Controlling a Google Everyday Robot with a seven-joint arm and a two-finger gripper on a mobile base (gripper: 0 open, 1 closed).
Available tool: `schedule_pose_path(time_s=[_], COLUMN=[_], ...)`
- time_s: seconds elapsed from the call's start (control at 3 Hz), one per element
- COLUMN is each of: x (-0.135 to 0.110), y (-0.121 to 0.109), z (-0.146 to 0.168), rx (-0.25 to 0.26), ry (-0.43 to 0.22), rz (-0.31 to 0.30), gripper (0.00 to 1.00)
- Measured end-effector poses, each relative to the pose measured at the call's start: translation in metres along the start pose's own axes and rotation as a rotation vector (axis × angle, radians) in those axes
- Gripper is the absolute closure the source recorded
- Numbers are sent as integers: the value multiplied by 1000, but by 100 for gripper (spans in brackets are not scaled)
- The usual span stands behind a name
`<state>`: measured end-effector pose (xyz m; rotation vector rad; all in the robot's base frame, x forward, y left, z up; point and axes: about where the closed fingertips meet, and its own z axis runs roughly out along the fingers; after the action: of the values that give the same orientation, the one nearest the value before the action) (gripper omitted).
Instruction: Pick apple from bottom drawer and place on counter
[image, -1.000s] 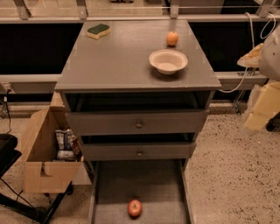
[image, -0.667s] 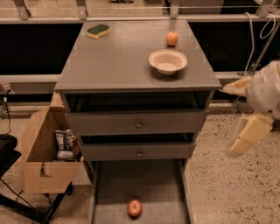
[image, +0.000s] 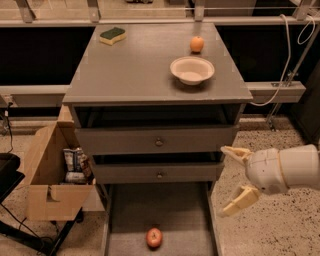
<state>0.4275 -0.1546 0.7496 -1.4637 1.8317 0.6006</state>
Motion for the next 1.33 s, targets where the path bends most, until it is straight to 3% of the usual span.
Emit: schedule_pose_path(time_s=[0.33, 0.67, 1.33], x=[26, 38, 35], y=[2, 5, -3], z=[46, 62, 93], rx=[17, 13, -17], ry=[-195, -258, -308], rz=[5, 26, 23], gripper=[0, 0, 0])
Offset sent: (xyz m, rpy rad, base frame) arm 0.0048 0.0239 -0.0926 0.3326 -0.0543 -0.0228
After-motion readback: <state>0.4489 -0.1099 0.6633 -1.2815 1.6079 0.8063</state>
